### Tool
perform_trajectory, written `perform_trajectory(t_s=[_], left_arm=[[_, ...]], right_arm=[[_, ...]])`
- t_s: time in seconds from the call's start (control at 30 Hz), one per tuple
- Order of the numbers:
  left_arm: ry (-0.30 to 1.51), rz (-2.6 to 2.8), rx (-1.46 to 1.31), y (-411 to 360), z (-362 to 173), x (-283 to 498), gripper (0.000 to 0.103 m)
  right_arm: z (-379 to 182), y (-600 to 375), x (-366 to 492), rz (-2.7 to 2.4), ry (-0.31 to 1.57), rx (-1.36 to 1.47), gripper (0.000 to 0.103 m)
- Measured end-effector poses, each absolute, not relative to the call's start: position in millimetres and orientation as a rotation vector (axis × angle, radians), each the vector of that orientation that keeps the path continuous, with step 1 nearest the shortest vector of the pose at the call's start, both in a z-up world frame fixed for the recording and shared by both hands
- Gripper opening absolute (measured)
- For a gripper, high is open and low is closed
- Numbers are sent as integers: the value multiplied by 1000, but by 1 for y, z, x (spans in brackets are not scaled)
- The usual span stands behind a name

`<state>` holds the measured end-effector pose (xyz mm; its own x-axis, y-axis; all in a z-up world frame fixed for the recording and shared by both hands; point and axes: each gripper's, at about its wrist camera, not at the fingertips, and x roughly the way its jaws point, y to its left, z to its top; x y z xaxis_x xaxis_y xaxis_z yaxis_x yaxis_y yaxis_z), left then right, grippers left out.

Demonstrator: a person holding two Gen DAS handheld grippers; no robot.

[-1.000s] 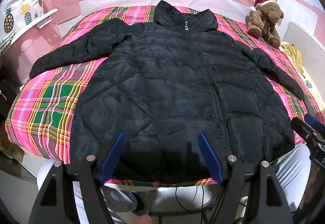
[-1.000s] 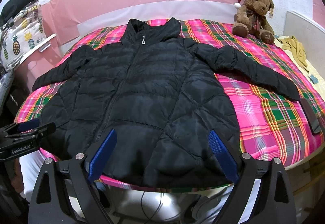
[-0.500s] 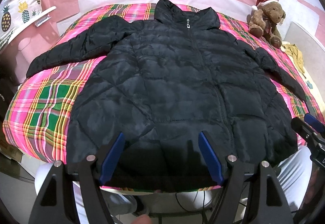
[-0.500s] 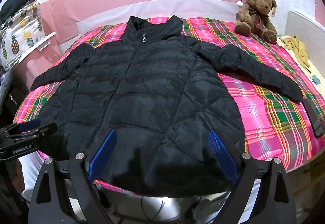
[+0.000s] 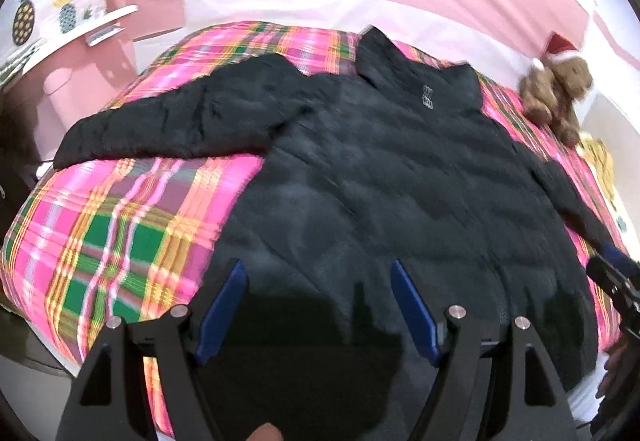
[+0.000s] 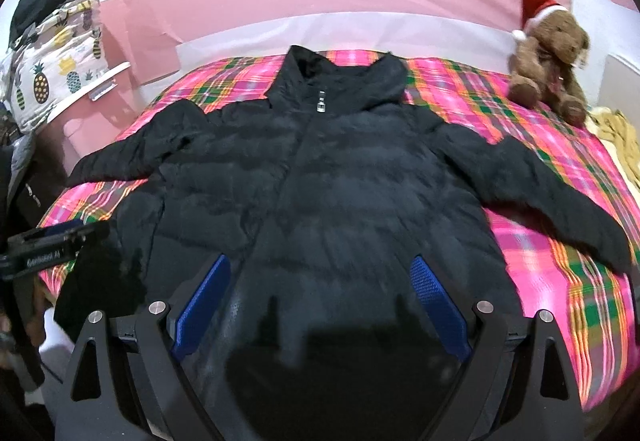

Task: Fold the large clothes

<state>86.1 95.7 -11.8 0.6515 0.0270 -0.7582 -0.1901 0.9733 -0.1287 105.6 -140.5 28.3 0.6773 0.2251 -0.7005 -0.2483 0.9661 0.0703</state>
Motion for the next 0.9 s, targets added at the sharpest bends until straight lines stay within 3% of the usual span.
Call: perform_trajectory(t_s=[0.6, 0.9], left_arm=[[830, 521, -456, 311, -66, 178, 74], [766, 607, -597, 367, -91, 194, 74]], right_arm=[[2, -104, 209, 313, 818, -78, 92], [-19, -127, 228, 254, 866, -80, 92]])
